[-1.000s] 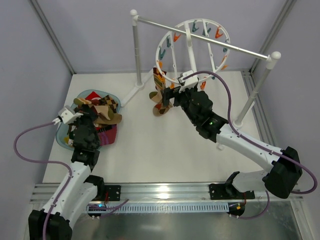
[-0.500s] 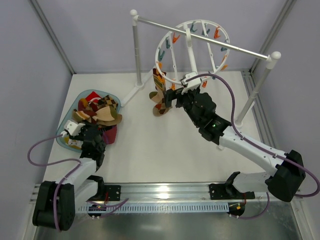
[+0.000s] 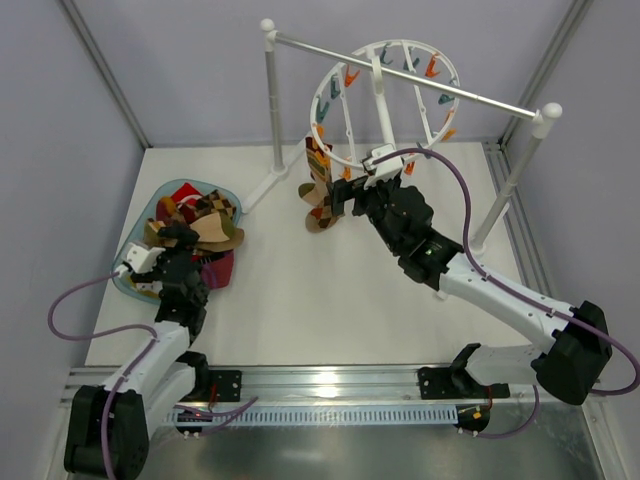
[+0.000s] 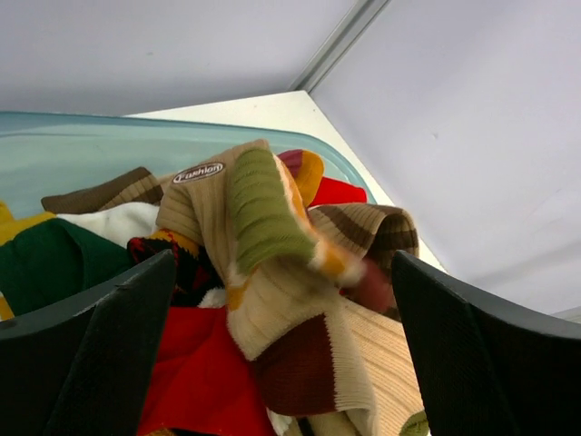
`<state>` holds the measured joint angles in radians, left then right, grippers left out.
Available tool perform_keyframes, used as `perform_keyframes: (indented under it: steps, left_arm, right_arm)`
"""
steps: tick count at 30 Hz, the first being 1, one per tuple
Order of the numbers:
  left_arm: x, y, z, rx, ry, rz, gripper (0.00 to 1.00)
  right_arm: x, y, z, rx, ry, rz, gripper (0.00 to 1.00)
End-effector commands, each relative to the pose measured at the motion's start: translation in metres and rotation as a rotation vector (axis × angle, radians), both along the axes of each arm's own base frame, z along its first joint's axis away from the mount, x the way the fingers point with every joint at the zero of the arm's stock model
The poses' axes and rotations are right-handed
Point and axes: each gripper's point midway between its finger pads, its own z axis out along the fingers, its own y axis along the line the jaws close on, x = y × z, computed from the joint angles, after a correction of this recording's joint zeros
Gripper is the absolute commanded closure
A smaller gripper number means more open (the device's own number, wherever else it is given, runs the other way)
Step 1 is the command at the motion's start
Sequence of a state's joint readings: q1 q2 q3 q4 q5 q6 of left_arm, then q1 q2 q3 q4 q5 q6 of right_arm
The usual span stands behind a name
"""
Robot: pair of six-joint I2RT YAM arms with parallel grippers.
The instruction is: Remove the socks clipped to the hanger
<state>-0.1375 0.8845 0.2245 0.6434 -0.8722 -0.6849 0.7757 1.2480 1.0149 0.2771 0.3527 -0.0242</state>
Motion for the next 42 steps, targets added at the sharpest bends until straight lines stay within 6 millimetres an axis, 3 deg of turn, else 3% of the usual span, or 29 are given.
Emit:
perform_keyframes:
  steps: [1,10,19,24,30,31,32,34,35,42]
  left_arm:
    - [-0.005,0.002,0.019,0.008,-0.029,0.029,0.01]
    - [-0.023,-0.029,0.068,0.127,-0.064,0.039,0.01]
    - [-0.017,-0.059,0.079,0.233,-0.011,0.009,0.00]
    - [0.000,-0.112,0.087,0.282,-0.052,-0.185,0.00]
    - [0.034,-0.206,0.089,0.437,-0.147,-0.581,0.00]
    - [0.037,-0.219,0.088,0.450,-0.159,-0.638,0.00]
    - [0.038,-0.246,0.095,0.466,-0.215,-0.761,0.00]
    - [0.042,-0.275,0.088,0.485,-0.221,-0.882,0.00]
    - [0.042,-0.291,0.096,0.482,-0.264,-0.953,0.00]
    - [0.059,-0.326,0.082,0.428,-0.311,-1.039,0.00]
  right_arm:
    - [-0.001,-0.003,0.021,0.045,-0.050,-0.006,0.00]
    - [-0.002,-0.007,0.022,0.041,-0.051,-0.019,0.00]
    - [-0.006,-0.016,0.024,0.045,-0.061,-0.034,0.00]
    - [-0.012,-0.026,0.027,0.054,-0.075,-0.056,0.01]
    - [-0.018,-0.039,0.028,0.063,-0.081,-0.076,0.00]
    - [-0.017,-0.044,0.028,0.064,-0.081,-0.085,0.00]
    - [-0.017,-0.047,0.027,0.064,-0.079,-0.093,0.00]
    - [-0.017,-0.050,0.026,0.067,-0.074,-0.095,0.00]
    - [-0.016,-0.055,0.027,0.071,-0.075,-0.104,0.00]
    - [-0.022,-0.072,0.029,0.099,-0.086,-0.108,0.00]
